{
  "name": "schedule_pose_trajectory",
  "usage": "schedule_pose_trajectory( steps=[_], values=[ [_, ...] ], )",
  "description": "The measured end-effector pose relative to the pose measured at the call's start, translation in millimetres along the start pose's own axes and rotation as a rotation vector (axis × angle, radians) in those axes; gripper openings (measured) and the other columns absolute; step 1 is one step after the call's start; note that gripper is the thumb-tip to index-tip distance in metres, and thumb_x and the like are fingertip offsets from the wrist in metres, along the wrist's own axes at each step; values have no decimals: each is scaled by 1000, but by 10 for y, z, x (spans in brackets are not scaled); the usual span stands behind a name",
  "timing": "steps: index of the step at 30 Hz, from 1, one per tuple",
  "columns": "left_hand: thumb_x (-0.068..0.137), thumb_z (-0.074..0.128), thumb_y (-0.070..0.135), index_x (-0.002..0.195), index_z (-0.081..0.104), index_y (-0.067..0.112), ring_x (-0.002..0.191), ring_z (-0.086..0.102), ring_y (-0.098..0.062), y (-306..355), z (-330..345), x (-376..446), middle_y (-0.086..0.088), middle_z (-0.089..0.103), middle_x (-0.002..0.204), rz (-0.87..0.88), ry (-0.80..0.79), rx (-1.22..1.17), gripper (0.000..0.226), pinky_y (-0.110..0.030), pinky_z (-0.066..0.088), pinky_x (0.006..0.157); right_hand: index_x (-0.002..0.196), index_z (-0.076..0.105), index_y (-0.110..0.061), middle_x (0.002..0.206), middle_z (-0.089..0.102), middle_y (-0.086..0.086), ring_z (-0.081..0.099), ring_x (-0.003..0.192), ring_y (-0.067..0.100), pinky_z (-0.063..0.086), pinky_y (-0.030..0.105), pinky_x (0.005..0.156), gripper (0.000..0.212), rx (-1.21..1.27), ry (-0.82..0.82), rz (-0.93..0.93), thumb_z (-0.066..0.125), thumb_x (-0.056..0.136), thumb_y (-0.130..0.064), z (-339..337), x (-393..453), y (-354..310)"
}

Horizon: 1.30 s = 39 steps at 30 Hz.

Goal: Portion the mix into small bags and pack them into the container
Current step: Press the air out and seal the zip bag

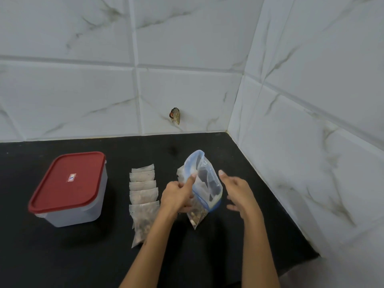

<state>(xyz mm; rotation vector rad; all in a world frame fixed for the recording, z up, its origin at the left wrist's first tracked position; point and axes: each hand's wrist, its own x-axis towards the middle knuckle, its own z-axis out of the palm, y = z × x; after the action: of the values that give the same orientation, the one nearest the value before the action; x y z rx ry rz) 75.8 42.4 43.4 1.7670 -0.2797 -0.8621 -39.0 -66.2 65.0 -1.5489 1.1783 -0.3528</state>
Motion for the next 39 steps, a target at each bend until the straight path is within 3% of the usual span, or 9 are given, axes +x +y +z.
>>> schedule_pose_trajectory(
  steps=[5,9,12,18,21,26,29,33,39],
  values=[
    [89,65,30,99,65,2,72,64,-19,-76,36,-84,-11,67,85,-159,-178,-138,30,-35,59,70,97,64,-3,89,70,11,69,81,20,56,29,66,13,254,-130,94,63,89,-13,28,-120,176],
    [84,71,13,97,63,2,79,69,-23,-91,79,-135,-18,69,96,-127,-211,-215,18,-32,60,66,96,66,-5,91,70,11,69,83,19,55,26,64,15,246,-51,44,70,83,-10,101,-127,208],
    [83,71,9,87,62,8,76,71,-22,-105,136,-199,-12,69,86,-18,-93,-177,10,-34,61,69,87,67,-10,84,70,6,68,79,15,53,24,61,13,177,71,-28,75,77,-11,163,-159,175],
    [76,64,13,69,52,18,64,58,-11,-148,172,-214,2,59,69,329,211,269,15,-24,48,56,84,55,-17,73,60,-5,58,69,7,40,17,56,25,-121,360,-182,75,71,-9,348,-336,104],
    [78,65,4,85,56,10,74,67,-20,-117,109,-177,-9,65,84,122,55,-84,13,-35,59,65,93,54,-16,79,64,-1,62,72,10,52,26,67,32,100,298,-107,74,71,-5,358,-337,90],
    [86,49,-3,102,61,-4,79,69,-31,-21,-71,-245,-19,70,86,-180,-403,-690,20,-39,61,70,91,69,-3,85,72,15,69,81,26,55,36,71,16,675,-95,112,71,76,-2,159,-356,64],
    [85,41,-17,103,63,-4,87,70,-30,-64,-82,-239,-21,71,95,-129,-503,-693,31,-36,59,77,98,69,-3,88,72,15,67,86,27,52,38,78,23,716,-165,156,69,75,0,103,-354,108],
    [77,58,-13,107,62,-4,86,72,-29,-128,-60,-197,-22,70,101,-118,-527,-704,32,-38,58,80,95,67,-6,87,72,12,66,83,24,52,35,70,17,716,-156,173,68,79,-2,76,-354,176],
    [61,80,10,79,67,3,72,71,-20,-121,26,-227,-13,72,79,-49,-306,-489,23,-30,60,63,90,62,-6,85,67,11,68,73,19,55,27,54,7,325,174,-21,66,84,-7,140,-375,188]
  ],
)
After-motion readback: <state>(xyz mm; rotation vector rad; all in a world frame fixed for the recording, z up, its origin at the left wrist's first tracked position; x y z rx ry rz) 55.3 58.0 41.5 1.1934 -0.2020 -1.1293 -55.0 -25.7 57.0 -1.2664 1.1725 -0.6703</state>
